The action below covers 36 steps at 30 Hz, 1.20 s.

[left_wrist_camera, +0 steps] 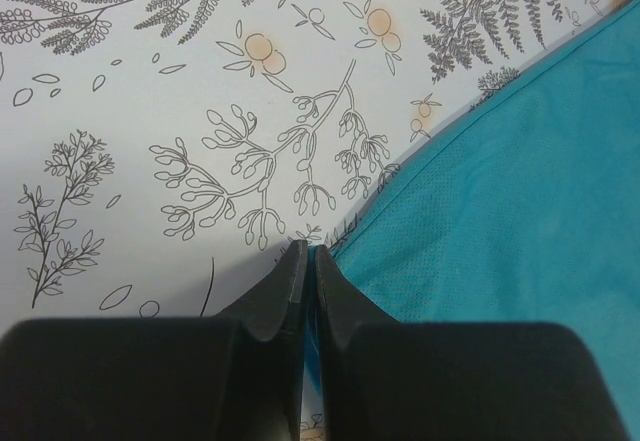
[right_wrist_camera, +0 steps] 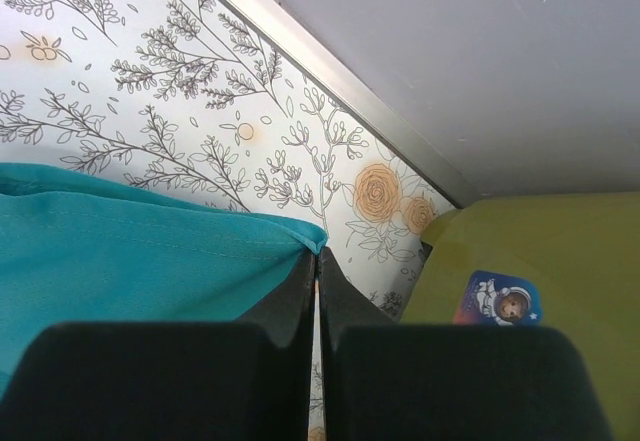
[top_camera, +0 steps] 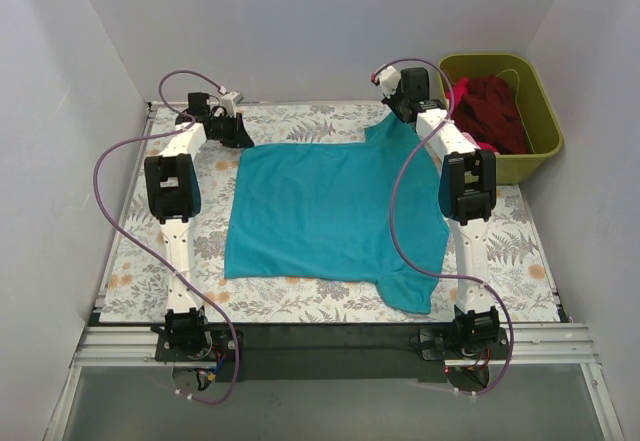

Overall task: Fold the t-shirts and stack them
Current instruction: Fold the tshirt

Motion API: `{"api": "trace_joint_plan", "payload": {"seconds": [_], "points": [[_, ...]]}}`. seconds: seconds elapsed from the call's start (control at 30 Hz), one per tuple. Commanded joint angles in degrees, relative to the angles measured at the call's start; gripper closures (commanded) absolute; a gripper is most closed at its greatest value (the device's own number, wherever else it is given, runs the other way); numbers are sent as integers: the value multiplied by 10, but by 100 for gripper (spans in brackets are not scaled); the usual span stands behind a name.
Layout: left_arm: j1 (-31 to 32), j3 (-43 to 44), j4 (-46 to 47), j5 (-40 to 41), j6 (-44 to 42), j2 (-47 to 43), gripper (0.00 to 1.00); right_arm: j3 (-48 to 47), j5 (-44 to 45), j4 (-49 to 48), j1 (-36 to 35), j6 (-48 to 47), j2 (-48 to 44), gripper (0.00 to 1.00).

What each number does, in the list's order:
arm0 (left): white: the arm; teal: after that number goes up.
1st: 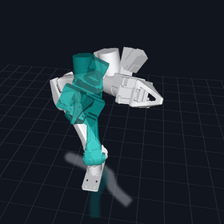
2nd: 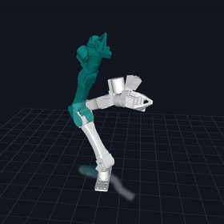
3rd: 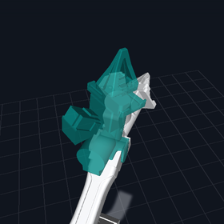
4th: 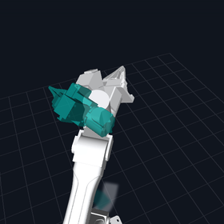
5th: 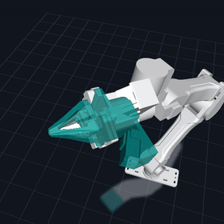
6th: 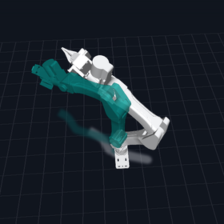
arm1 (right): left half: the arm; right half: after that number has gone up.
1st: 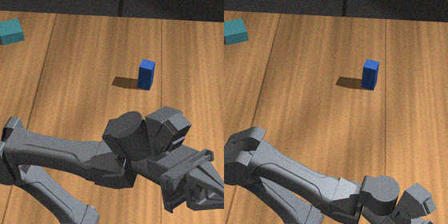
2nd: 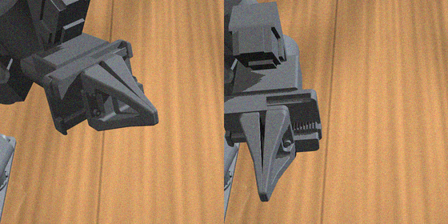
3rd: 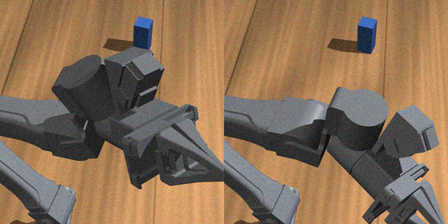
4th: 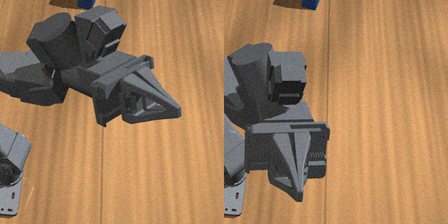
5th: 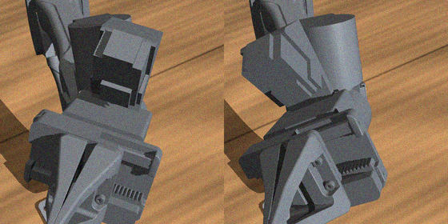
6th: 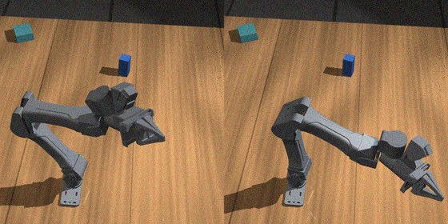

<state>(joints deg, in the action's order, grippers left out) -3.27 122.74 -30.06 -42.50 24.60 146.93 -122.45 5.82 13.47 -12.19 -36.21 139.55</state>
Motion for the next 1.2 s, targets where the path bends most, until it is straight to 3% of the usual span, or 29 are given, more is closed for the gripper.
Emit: {"api": "trace_joint_plan", "payload": {"seconds": [0.0,0.27,0.53,0.87,1.17], "points": [[-4,-25,6,30,-17,-49,100,-3,-15,-31,-3,5,-70,99],[-7,-142,88,5,-52,-129,100,64,-31,-28,-3,6,-127,99],[-8,-187,116,-13,-97,-173,100,124,-43,-17,-5,6,-179,99],[-7,-198,134,-43,-147,-191,100,129,-54,3,-5,11,-198,99],[-8,-266,141,-49,-216,-243,100,168,-70,20,-4,20,-246,99]]}}
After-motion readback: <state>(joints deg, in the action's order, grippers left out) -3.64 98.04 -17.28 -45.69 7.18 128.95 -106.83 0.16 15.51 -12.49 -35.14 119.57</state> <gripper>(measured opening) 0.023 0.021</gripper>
